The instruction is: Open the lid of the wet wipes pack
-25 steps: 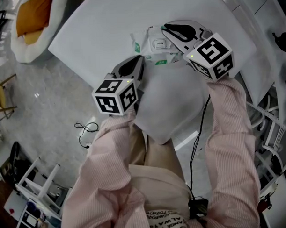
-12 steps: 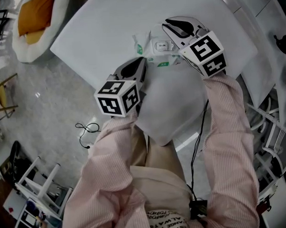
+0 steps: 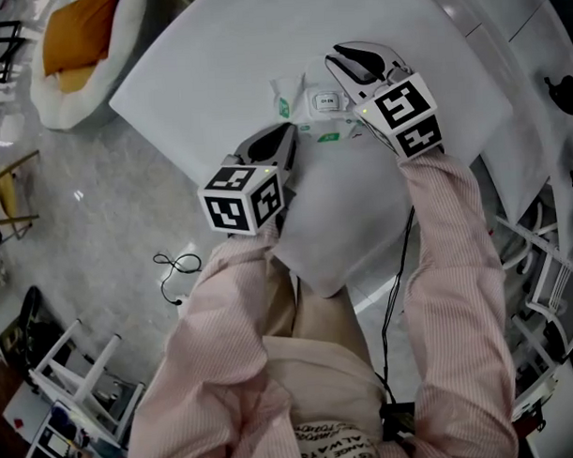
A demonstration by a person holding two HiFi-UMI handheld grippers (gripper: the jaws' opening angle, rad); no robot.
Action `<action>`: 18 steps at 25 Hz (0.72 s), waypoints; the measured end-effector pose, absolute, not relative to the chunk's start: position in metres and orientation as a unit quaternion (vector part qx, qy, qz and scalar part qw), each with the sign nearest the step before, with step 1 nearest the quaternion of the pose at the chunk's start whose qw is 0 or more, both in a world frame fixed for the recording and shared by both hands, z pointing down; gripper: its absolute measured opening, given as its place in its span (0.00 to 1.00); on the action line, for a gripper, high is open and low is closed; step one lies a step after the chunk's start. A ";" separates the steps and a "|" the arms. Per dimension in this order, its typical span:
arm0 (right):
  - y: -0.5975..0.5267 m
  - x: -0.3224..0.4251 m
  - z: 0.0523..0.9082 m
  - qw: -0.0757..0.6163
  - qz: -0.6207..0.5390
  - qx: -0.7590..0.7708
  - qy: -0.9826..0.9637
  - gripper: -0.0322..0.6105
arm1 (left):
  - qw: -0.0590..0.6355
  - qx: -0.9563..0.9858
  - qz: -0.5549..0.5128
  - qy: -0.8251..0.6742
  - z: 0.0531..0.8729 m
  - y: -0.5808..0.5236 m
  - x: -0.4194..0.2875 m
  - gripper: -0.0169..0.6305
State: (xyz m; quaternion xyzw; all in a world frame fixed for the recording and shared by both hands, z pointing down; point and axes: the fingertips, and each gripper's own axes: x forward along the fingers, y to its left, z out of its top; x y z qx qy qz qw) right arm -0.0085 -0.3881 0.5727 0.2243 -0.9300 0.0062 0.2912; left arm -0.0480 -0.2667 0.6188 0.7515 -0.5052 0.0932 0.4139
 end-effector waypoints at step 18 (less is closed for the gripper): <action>-0.344 0.021 0.468 0.172 0.076 0.308 -0.933 0.06 | 0.277 0.814 0.050 -0.508 0.488 -0.249 -0.059 0.02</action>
